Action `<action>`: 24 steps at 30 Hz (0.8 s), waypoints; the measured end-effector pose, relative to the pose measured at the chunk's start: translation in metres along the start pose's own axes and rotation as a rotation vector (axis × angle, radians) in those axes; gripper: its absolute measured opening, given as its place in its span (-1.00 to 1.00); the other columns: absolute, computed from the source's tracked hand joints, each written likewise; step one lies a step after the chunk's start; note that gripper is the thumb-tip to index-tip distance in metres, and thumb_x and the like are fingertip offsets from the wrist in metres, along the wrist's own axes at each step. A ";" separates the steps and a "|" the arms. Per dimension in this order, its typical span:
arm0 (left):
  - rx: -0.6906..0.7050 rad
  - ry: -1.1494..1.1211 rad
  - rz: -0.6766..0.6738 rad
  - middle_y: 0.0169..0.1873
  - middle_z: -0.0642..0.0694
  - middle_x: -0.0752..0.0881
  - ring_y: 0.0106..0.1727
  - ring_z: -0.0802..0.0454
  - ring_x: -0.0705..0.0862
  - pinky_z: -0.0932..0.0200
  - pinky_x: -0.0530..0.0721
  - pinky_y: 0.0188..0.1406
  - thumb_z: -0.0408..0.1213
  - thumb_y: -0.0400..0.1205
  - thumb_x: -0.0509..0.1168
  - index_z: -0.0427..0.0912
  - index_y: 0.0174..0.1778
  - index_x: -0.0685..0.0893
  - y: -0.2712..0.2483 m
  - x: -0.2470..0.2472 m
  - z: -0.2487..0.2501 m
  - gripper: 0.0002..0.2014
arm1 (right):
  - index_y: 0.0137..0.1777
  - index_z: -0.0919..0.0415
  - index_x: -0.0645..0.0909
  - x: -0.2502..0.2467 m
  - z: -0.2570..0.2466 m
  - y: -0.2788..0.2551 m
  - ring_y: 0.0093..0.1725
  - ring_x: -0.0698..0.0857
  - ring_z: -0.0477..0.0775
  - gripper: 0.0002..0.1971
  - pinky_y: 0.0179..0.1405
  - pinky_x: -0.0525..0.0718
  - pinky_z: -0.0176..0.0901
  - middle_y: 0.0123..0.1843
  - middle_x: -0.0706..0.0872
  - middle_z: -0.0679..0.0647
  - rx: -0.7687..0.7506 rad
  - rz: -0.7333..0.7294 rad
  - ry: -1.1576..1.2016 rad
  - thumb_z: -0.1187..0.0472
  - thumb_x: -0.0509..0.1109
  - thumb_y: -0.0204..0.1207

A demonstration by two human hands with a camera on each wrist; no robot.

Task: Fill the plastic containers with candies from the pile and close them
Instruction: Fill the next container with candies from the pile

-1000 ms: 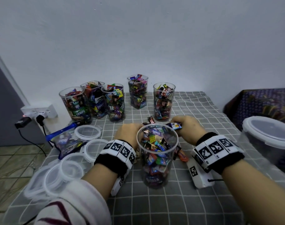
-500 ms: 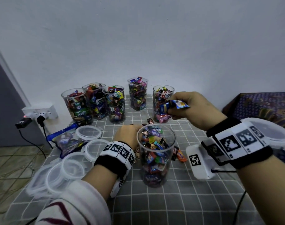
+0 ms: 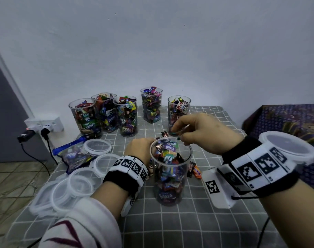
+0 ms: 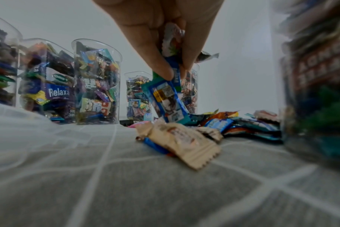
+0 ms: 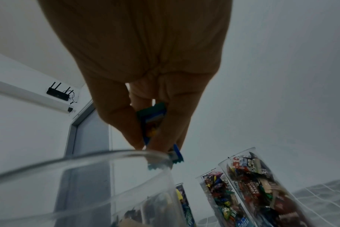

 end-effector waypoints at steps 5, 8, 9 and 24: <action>0.006 -0.103 0.010 0.04 -0.18 0.77 0.12 -0.20 0.67 -0.03 0.63 0.06 -0.22 0.63 0.23 0.05 0.23 0.70 -0.004 -0.004 0.000 -0.71 | -0.08 -0.02 0.66 0.003 0.005 -0.009 -0.01 0.73 -0.03 -0.74 0.03 0.71 -0.14 -0.08 0.76 -0.01 -0.022 0.036 0.184 0.40 0.46 0.41; 0.013 -0.136 0.022 0.06 -0.19 0.77 0.13 -0.20 0.67 -0.05 0.61 0.10 -0.22 0.63 0.25 0.03 0.23 0.70 -0.005 -0.005 0.000 -0.72 | 0.00 0.01 0.67 0.005 0.009 -0.017 0.07 0.72 -0.11 -0.77 0.01 0.68 -0.27 0.02 0.76 0.11 -0.033 0.073 0.318 0.35 0.47 0.44; 0.011 -0.141 0.027 0.06 -0.18 0.77 0.13 -0.20 0.67 -0.05 0.61 0.11 -0.23 0.63 0.25 0.03 0.24 0.70 -0.005 -0.006 0.000 -0.72 | -0.01 -0.01 0.66 0.005 0.010 -0.019 0.08 0.72 -0.11 -0.77 0.01 0.68 -0.24 0.03 0.76 0.11 -0.038 0.098 0.360 0.34 0.46 0.45; 0.030 -0.289 0.241 -0.14 -0.08 0.81 -0.06 -0.07 0.71 0.04 0.63 -0.11 -0.23 0.61 0.32 -0.03 -0.02 0.79 -0.017 -0.028 -0.010 -0.86 | 0.07 0.14 0.68 0.011 0.007 -0.040 0.12 0.72 -0.11 -0.78 0.04 0.69 -0.31 0.07 0.77 0.08 -0.166 0.193 0.466 0.24 0.45 0.42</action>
Point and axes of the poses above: each hand's wrist, its own y-axis towards the middle knuckle, its own x-axis out of the palm, z = x × y, the point moved 9 cm from there along y, towards the middle knuckle
